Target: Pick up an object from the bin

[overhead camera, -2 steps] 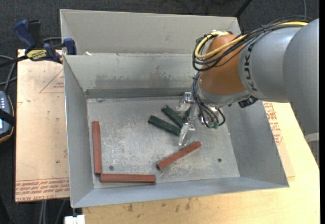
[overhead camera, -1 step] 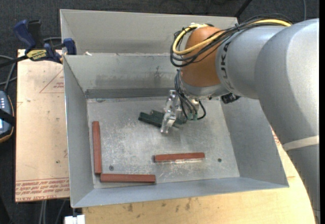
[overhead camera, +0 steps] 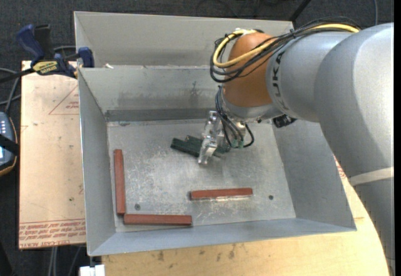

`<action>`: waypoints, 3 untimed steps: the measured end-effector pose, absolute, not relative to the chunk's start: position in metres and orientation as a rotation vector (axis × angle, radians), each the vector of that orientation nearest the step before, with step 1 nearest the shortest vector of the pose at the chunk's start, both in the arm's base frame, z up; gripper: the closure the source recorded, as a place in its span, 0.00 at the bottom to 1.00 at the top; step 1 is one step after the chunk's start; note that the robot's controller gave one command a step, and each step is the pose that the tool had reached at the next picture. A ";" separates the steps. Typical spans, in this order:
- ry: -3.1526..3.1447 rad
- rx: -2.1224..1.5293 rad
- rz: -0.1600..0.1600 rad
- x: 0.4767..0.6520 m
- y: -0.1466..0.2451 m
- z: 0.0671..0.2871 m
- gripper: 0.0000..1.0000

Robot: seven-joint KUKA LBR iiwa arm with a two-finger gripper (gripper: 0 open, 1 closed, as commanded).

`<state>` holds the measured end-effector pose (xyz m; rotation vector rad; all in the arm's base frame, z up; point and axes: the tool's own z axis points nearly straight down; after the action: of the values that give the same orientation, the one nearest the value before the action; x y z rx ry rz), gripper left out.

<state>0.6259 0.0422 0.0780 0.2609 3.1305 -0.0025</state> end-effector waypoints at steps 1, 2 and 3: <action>3.134 0.262 -0.003 0.624 0.042 0.085 1.00; 3.134 0.260 0.000 0.623 0.043 0.101 1.00; 3.128 0.259 0.001 0.624 0.043 0.116 1.00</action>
Offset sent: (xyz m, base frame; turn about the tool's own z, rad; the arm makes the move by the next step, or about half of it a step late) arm 0.0001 -0.0002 0.0540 0.0000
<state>0.6245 0.0431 0.1164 0.2588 3.1284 0.0015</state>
